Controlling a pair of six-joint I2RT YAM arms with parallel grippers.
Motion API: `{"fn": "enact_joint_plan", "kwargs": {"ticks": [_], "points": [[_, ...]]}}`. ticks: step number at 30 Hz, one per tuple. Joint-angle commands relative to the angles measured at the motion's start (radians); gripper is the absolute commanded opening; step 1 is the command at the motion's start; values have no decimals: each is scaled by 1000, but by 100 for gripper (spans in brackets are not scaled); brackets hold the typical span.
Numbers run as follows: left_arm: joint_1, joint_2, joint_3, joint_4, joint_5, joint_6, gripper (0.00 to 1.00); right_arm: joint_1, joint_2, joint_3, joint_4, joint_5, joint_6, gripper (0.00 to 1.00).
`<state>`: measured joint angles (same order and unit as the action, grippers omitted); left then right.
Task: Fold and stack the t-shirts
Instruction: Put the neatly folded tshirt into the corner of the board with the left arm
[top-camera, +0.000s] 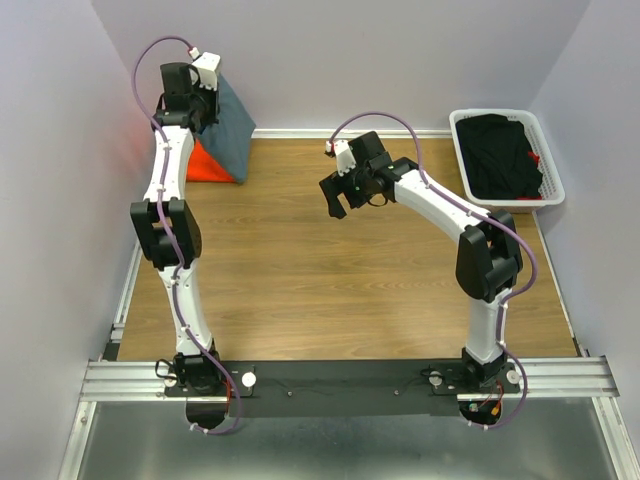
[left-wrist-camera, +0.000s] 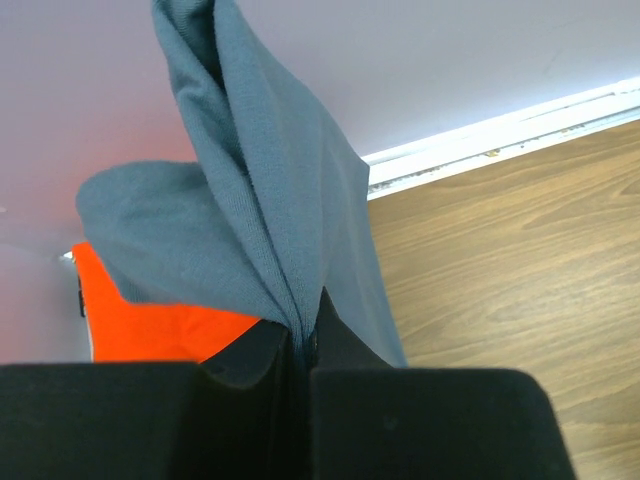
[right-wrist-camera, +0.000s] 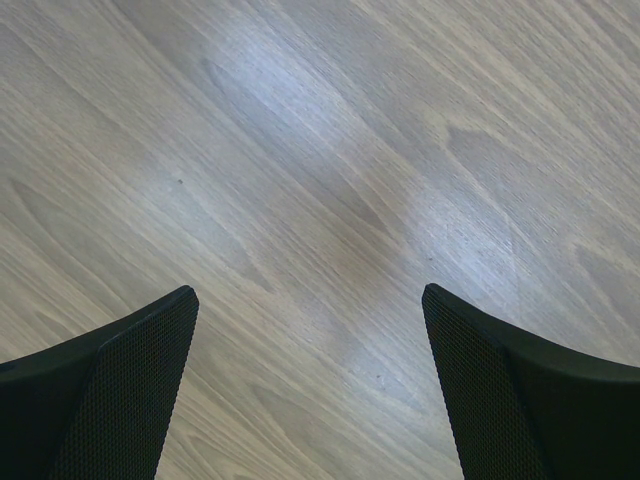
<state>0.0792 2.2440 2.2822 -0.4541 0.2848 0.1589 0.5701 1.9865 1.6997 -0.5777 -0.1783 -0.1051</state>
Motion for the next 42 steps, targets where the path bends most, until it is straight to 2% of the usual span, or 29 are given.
{"fn": "enact_joint_plan", "kwargs": {"ticks": [1,16,31,32,33,34,35,36,37,38,39,42], "points": [[24,-27,49,31,40,36,0,1,1,-2,-4,-23,7,100],[114,131,114,23,162,143,0,-1,31,2,-5,-29,16,100],[162,207,146,81,103,186,0,-1,52,6,-13,-27,16,100],[160,210,148,84,61,191,4,-1,55,8,-14,-27,16,100],[162,213,151,86,41,195,17,-1,52,6,-14,-27,15,100],[163,216,154,84,18,199,41,1,52,9,-14,-26,15,100],[165,213,160,89,-2,200,49,1,52,9,-16,-23,13,100],[175,210,169,89,-16,199,66,-1,51,11,-16,-20,13,100],[182,206,178,88,-19,202,74,-1,49,12,-17,-13,13,100],[186,201,187,83,-29,209,75,-1,46,15,-22,-9,15,100],[191,195,200,81,-47,223,95,-1,41,17,-25,-4,15,100],[217,128,203,83,-61,246,98,-1,11,3,-30,9,7,100]]}}
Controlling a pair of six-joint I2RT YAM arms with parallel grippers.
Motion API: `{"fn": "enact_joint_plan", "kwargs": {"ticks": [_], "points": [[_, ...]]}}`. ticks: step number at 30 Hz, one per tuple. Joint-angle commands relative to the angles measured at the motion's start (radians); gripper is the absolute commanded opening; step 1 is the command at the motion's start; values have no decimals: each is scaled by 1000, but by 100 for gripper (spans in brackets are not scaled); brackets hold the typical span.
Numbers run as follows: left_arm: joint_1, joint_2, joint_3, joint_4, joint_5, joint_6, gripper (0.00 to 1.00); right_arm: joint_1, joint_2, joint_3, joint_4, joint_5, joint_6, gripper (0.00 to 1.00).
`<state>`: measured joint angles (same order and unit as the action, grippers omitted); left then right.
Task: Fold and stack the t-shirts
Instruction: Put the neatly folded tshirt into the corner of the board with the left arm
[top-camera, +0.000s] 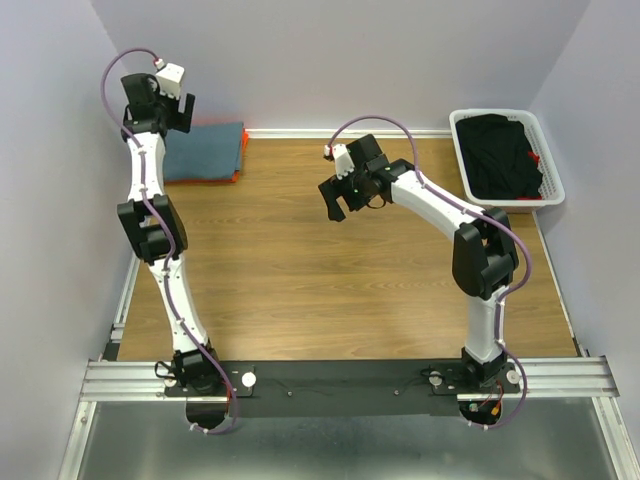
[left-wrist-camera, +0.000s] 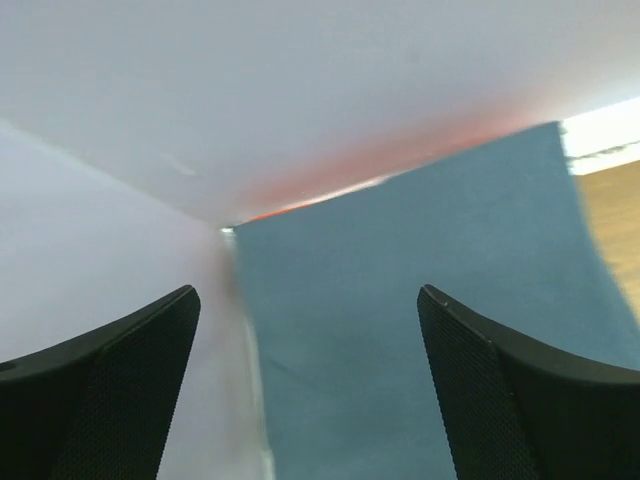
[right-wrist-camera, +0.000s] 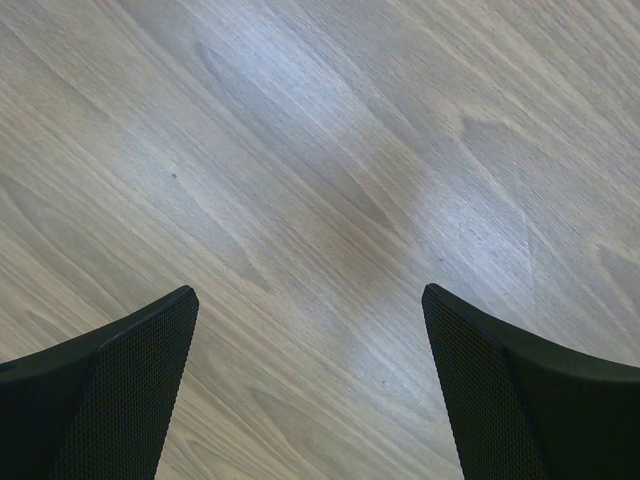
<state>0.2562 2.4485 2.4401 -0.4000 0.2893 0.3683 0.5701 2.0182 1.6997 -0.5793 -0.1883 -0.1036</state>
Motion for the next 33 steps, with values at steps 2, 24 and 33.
{"fn": "enact_joint_plan", "kwargs": {"ticks": [2,24,33], "points": [[52,-106,45,3,-58,43,98,-3,-44,-6,-28,36,-4,100],[-311,-880,-739,-129,-9,-98,98,-435,-502,-336,-54,-93,31,100],[-439,-1149,-1258,17,-4,-134,98,-460,-710,-595,-68,-86,56,100]]}}
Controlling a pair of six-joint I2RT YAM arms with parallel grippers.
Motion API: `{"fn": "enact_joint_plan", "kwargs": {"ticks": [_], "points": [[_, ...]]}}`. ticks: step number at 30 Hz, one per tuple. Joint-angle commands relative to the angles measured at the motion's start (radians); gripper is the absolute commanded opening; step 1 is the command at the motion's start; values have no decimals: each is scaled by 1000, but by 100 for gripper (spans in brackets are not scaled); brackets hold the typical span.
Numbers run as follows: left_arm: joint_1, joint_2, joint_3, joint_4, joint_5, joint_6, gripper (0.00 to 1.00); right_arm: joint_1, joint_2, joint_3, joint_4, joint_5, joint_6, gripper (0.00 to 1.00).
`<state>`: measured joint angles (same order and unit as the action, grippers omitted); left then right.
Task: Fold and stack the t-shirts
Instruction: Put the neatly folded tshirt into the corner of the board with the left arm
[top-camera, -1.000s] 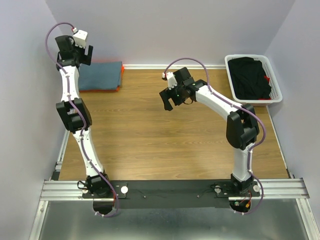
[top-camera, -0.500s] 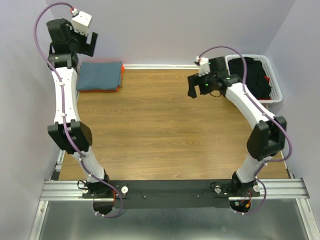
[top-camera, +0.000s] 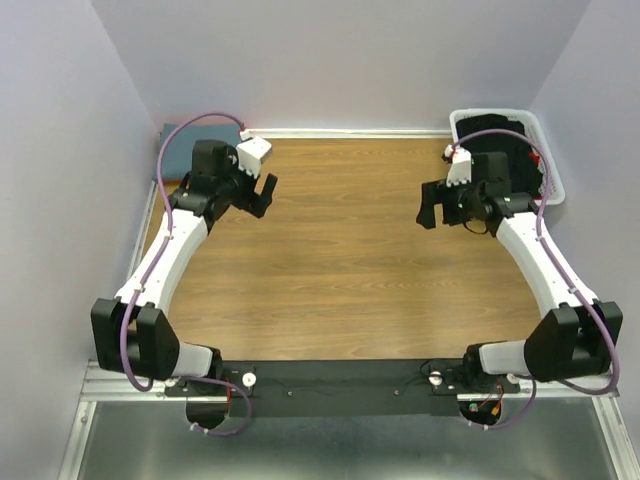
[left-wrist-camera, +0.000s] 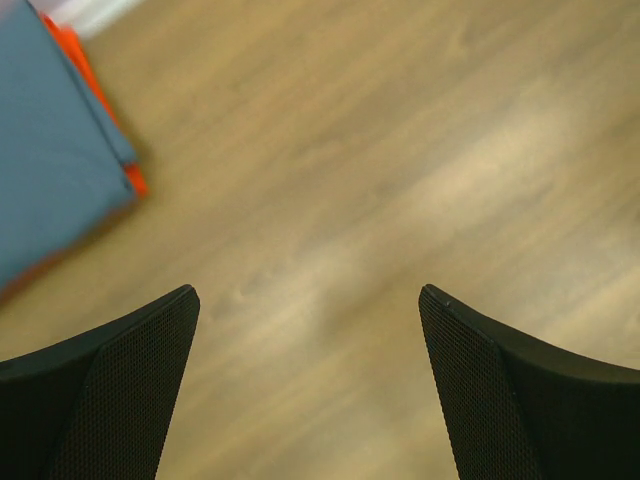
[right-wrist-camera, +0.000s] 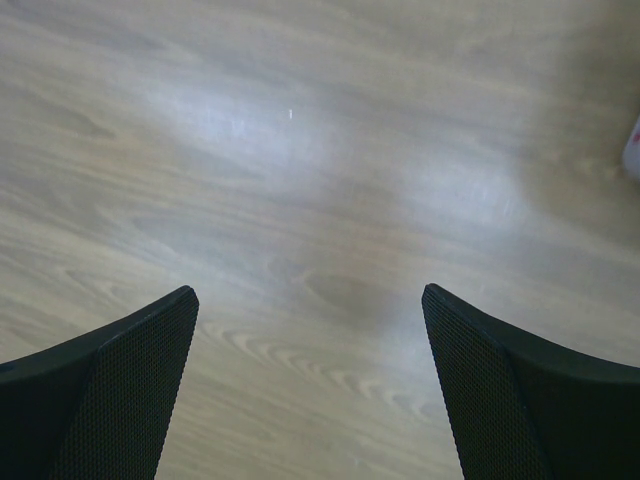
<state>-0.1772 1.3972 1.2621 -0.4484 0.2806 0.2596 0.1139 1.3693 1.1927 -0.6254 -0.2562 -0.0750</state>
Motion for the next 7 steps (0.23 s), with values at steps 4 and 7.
{"fn": "enact_joint_plan", "kwargs": {"ticks": [4,7], "points": [[-5,-178,-164,50,9,-25,98,-2,-130,-146,-20,-54,41,100],[-5,-230,-202,47,19,-40,98,-2,-150,-156,-22,-51,57,100]]}}
